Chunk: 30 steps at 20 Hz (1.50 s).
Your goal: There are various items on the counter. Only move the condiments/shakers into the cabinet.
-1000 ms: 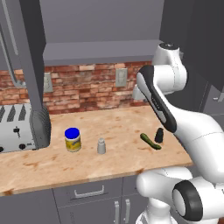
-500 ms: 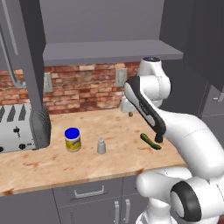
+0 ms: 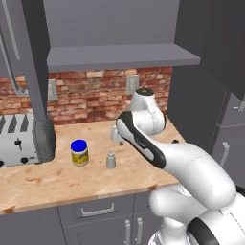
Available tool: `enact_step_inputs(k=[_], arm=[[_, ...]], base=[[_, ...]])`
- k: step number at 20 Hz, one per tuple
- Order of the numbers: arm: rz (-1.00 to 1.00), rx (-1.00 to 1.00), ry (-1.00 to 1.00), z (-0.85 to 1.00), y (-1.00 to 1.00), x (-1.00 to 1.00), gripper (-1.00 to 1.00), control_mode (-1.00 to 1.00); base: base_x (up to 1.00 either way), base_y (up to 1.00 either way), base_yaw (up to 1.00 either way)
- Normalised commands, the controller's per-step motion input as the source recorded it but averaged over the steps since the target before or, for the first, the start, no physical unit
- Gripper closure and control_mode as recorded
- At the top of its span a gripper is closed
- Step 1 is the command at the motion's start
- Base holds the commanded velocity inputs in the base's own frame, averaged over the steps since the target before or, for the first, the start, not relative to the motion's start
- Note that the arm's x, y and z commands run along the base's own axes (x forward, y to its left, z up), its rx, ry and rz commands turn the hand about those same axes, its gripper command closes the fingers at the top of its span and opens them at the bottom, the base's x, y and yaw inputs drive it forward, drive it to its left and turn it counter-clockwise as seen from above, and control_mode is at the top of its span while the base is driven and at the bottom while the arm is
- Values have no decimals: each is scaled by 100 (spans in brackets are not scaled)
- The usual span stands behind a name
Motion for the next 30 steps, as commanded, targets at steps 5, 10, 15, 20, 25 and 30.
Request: enact_step_inputs(k=[5,10,15,20,25,30], arm=[[0,10,-17,-42,55,0,-100,-100],[0,-2,-11,-24,25,0,-100,-100],[0,-16,0,-34,12,11,-100,-100],[0,-3,0,-42,16,33,-100,-100],[0,0,0,-16,7,22,-100,-100],[0,0,0,-15,2,25,-100,-100]], base=[[0,0,0],[0,0,0],[0,0,0],[0,0,0],[0,0,0],[0,0,0]])
